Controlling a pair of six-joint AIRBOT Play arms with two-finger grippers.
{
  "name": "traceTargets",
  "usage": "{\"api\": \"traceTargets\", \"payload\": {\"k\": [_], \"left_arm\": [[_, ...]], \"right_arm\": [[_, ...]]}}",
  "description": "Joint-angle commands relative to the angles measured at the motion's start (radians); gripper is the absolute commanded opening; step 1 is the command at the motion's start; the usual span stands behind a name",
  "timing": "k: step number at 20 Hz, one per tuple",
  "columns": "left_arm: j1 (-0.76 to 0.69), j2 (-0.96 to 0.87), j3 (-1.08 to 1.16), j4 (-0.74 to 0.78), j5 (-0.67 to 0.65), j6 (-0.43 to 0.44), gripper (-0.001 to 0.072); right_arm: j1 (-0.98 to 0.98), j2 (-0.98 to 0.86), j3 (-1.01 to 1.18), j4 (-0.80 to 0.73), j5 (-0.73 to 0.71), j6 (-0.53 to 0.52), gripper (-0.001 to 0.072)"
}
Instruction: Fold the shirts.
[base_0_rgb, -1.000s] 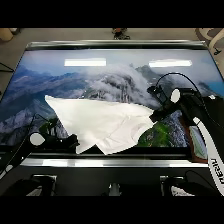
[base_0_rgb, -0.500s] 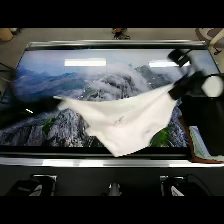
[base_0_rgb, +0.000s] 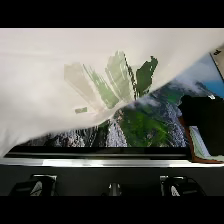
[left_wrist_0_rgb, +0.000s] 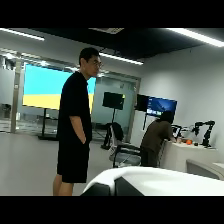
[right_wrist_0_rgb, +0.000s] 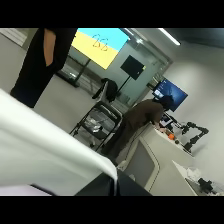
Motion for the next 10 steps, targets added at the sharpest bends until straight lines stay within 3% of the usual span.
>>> {"api": "traceTargets", "payload": {"k": [1,6,10], "left_arm": [[0.026,-0.008,0.011,0.029,-0.049,-0.004,0.0032],[0.026,-0.037,-0.062,0.047,-0.135,-0.003,0.0033],[0.026,-0.096,-0.289,0.047,-0.199,-0.003,0.0033]], "right_arm": [[0.0,0.019,0.013,-0.016,0.064,-0.014,0.0019],[0.0,-0.082,0.012,-0.015,-0.068,-0.013,0.0019],[0.0,-0.307,0.012,0.019,-0.051,-0.012,0.002]]}}
